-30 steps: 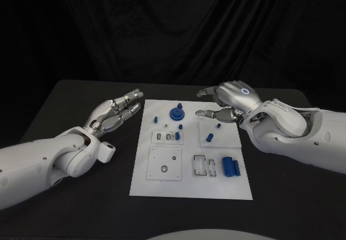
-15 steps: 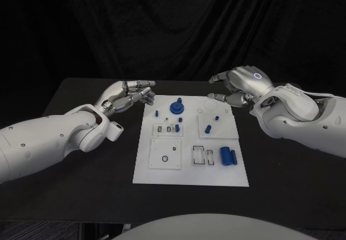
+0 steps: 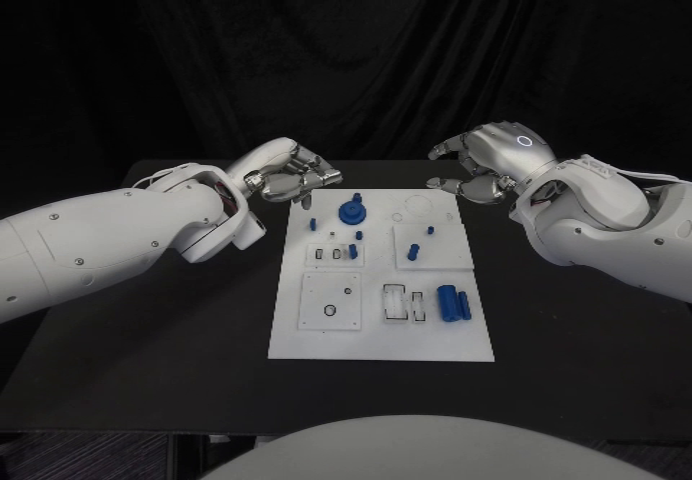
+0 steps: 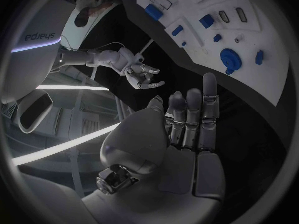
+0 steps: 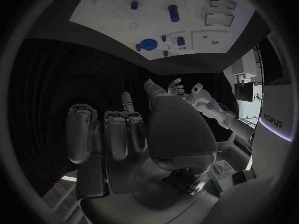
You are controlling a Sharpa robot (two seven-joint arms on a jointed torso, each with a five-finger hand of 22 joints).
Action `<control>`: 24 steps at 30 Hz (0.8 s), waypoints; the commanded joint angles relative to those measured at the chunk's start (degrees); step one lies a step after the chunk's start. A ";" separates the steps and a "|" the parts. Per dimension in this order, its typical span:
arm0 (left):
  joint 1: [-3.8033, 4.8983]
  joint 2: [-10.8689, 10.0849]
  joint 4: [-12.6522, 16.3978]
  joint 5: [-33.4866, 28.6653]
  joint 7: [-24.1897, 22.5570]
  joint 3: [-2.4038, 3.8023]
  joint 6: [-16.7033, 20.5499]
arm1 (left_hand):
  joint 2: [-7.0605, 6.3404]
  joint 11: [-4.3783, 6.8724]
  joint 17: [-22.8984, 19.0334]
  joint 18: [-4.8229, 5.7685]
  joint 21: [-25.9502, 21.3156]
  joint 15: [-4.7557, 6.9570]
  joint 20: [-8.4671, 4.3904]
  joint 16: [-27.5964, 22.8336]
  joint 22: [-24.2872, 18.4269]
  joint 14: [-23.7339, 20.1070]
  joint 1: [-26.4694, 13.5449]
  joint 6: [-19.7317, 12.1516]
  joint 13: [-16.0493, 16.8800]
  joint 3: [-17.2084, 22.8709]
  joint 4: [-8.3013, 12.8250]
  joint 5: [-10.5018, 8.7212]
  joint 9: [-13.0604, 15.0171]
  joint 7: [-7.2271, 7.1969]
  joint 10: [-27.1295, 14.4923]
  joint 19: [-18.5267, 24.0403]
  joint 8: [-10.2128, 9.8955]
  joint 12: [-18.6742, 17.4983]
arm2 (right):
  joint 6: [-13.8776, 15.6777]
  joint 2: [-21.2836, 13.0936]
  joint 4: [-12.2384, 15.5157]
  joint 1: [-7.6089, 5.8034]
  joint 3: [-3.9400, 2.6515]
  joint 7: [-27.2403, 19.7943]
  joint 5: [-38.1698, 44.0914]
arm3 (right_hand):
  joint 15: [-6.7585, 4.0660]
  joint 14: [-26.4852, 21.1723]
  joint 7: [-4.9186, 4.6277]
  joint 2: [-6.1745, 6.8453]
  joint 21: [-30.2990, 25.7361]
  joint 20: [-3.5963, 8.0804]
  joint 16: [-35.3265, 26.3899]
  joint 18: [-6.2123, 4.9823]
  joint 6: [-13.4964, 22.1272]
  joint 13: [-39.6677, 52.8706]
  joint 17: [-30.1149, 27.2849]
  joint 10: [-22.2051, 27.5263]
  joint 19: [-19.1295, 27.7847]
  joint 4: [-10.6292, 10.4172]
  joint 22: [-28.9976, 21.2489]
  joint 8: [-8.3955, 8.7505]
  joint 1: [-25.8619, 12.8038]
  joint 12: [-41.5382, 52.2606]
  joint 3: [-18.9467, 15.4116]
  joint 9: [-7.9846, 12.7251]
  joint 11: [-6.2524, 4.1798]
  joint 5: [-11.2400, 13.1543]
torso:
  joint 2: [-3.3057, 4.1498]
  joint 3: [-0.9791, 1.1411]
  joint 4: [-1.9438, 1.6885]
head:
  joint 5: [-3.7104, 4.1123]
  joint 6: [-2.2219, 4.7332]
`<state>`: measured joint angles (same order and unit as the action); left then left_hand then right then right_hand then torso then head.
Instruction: Assemble the parts on the task board
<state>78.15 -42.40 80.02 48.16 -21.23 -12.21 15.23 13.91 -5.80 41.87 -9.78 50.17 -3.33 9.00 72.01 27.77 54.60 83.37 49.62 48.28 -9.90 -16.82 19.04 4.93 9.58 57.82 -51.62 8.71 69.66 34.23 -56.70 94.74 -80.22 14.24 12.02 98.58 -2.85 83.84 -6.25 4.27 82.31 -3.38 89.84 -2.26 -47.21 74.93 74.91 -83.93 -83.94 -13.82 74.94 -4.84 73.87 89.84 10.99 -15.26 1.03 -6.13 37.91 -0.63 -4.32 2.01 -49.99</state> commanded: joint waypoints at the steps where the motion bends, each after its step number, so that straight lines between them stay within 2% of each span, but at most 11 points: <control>1: 0.92 1.05 0.77 11.08 11.53 0.07 -0.83 | -0.29 0.76 19.57 1.02 10.62 0.75 -0.92 10.64 10.71 12.83 -1.26 2.11 19.75 0.76 0.12 -1.86 0.90 -0.73 13.11 -1.24 1.60 11.21 | -1.58 0.13 -0.22 0.00 -0.03 -0.15 -0.04 | 0.07 6.16 -0.06 -0.09 -0.22 -0.15 0.16 0.32 -0.42 15.07 15.09 -6.07 -2.43 0.31 12.51 -0.30 0.89 0.16 0.07 0.07 -0.13 -0.41 | -0.33 0.42 0.37 | -0.51 -0.01; 2: 1.19 1.43 1.02 12.15 13.46 0.07 -1.80 | 0.00 1.16 25.16 1.71 15.94 1.26 -1.21 13.15 17.66 17.13 -1.69 2.20 24.67 1.25 -0.11 -2.08 1.42 -1.08 17.04 -4.64 2.03 13.72 | -1.71 0.20 -0.29 0.01 -0.03 -0.27 -0.04 | 0.07 6.16 -0.05 -0.09 -0.27 -0.15 0.16 0.31 -0.55 15.07 15.09 -6.07 -2.41 0.48 12.49 -0.30 1.18 0.16 0.10 0.11 -0.14 -0.65 | -0.35 0.45 0.40 | -0.61 -0.01; 4: 1.55 1.95 1.58 13.91 16.96 0.07 -3.38 | -0.75 1.72 35.04 2.75 21.96 1.72 -1.52 15.94 26.59 25.10 -3.08 3.62 33.29 0.74 0.13 -3.67 2.66 -1.75 24.73 -10.19 3.65 17.42 | -1.90 0.40 -0.42 0.03 -0.03 -0.45 -0.04 | 0.06 6.16 -0.03 -0.02 -0.22 -0.14 0.16 0.32 -0.76 15.07 15.09 -6.07 -2.43 0.78 12.51 -0.29 1.69 0.16 0.13 0.20 -0.15 -1.16 | -0.34 0.55 0.57 | -0.86 -0.01; 5: 1.68 2.18 1.91 14.85 18.89 0.07 -4.36 | -1.94 2.77 45.56 3.77 26.77 2.69 -1.89 17.75 34.07 33.43 -4.07 6.12 41.72 0.19 0.17 -4.71 5.16 -2.99 32.18 -15.56 6.92 20.34 | -2.02 0.51 -0.48 0.03 -0.03 -0.53 -0.04 | 0.04 6.16 0.01 0.03 -0.26 -0.13 0.16 0.31 -0.90 15.07 15.09 -6.07 -2.42 0.89 12.50 -0.27 1.89 0.16 0.11 0.26 -0.17 -1.71 | -0.35 0.56 0.61 | -0.91 -0.01; 6: 1.77 2.38 2.12 15.49 20.43 0.07 -5.20 | -2.23 3.35 47.97 4.11 28.46 2.98 -2.21 17.98 36.54 35.28 -4.81 5.57 41.72 0.00 0.44 -5.42 6.59 -3.18 32.18 -17.21 8.16 20.34 | -2.11 0.59 -0.53 0.04 -0.03 -0.59 -0.04 | 0.04 6.16 0.01 0.04 -0.24 -0.12 0.16 0.32 -0.96 15.07 15.09 -6.07 -2.43 0.92 12.51 -0.27 1.96 0.16 0.11 0.28 -0.18 -1.91 | -0.34 0.59 0.66 | -0.98 -0.01; 9: 1.98 3.33 2.61 17.07 26.37 0.07 -8.38 | -2.82 4.31 48.13 5.82 33.62 4.21 -3.50 17.99 46.15 35.40 -9.30 2.36 41.72 -0.95 0.32 -7.62 16.66 -4.31 32.18 -24.43 16.62 20.34 | -2.34 0.68 -0.70 0.05 -0.03 -0.76 -0.04 | 0.03 6.16 0.01 0.03 -0.25 -0.12 0.16 0.32 -1.00 15.07 15.09 -6.07 -2.42 0.93 12.50 -0.27 1.99 0.16 0.11 0.29 -0.18 -2.03 | -0.33 0.59 0.65 | -1.01 -0.01; 11: 2.03 3.86 2.71 17.48 29.37 0.07 -9.51 | -2.73 4.56 48.13 6.29 34.49 4.54 -3.66 17.99 48.20 35.40 -10.44 1.37 41.72 -1.09 0.35 -8.06 19.83 -4.58 32.18 -26.19 19.03 20.34 | -2.46 0.69 -0.82 0.06 -0.03 -0.81 -0.04 | 0.03 6.16 0.01 -0.02 -0.20 -0.12 0.16 0.33 -1.09 15.07 15.09 -6.07 -2.45 0.90 12.52 -0.27 1.98 0.16 0.10 0.31 -0.19 -2.25 | -0.28 0.59 0.74 | -1.21 -0.01; 15: 2.09 5.13 2.91 17.99 36.37 0.07 -11.46 | -1.68 5.62 48.13 6.84 35.52 5.55 -4.72 17.99 50.92 35.40 -14.62 -1.03 41.72 -1.71 0.20 -9.05 29.09 -5.66 32.18 -28.85 25.20 20.34 | -2.75 0.61 -1.06 0.08 -0.03 -0.89 -0.04 | 0.02 6.16 0.00 -0.10 -0.13 -0.11 0.16 0.34 -1.19 15.07 15.09 -6.07 -2.47 0.82 12.54 -0.29 1.91 0.16 0.08 0.32 -0.18 -2.42 | -0.21 0.58 0.71 | -1.39 -0.01; 18: 2.10 5.76 3.15 18.14 40.17 0.08 -12.78 | -1.61 6.20 48.13 7.07 35.77 6.20 -5.21 17.99 51.81 35.40 -15.77 -0.61 41.72 -1.99 0.22 -9.17 32.40 -6.23 32.18 -29.90 26.95 20.34 | -2.87 0.53 -1.18 0.12 -0.03 -0.91 -0.04 | 0.03 6.16 -0.01 -0.13 -0.16 -0.11 0.16 0.34 -1.25 15.07 15.09 -6.07 -2.47 0.78 12.53 -0.30 1.86 0.16 0.07 0.33 -0.18 -2.51 | -0.24 0.50 0.54 | -1.27 -0.01; 20: 2.11 6.16 3.37 18.20 42.87 0.08 -13.91 | -1.86 6.78 48.13 7.16 35.86 6.75 -5.78 17.99 52.23 35.40 -16.42 0.63 41.72 -2.27 0.24 -8.95 34.63 -6.96 32.18 -30.46 28.09 20.34 | -2.98 0.49 -1.27 0.15 -0.03 -0.92 -0.04 | 0.03 6.16 -0.01 -0.17 -0.11 -0.11 0.16 0.35 -1.37 15.07 15.09 -6.07 -2.49 0.72 12.55 -0.33 1.80 0.16 0.04 0.34 -0.18 -2.63 | -0.21 0.52 0.66 | -1.44 -0.01; 24: 2.11 6.91 3.50 18.26 47.14 0.08 -16.65 | -2.18 7.26 48.13 7.21 35.83 7.20 -6.23 17.99 52.38 35.40 -16.91 1.27 41.72 -2.52 0.27 -8.34 36.10 -7.34 32.18 -30.74 28.40 20.34 | -3.18 0.45 -1.43 0.19 -0.03 -0.92 -0.04 | 0.03 6.16 -0.02 -0.20 -0.13 -0.10 0.16 0.34 -1.46 15.07 15.09 -6.07 -2.48 0.67 12.54 -0.35 1.74 0.16 0.02 0.35 -0.18 -2.72 | -0.09 0.60 0.91 | -1.81 -0.01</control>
<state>80.11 -35.74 83.36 65.33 18.74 -12.19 3.06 11.84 -2.13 74.95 -3.46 85.86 3.50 2.93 89.85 74.94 83.96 66.78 50.44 69.14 -12.08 -16.43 10.53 40.89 2.17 80.75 -82.10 36.90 80.43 31.65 -56.16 93.38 -80.15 14.24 11.33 98.41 -2.85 83.84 -6.10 4.29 82.31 -3.38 89.84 -2.26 -48.29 74.91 74.91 -83.93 -83.94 -13.26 74.93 -4.84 75.18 89.84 11.08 -15.00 1.03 -8.64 37.71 -0.09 -3.63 0.39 -50.02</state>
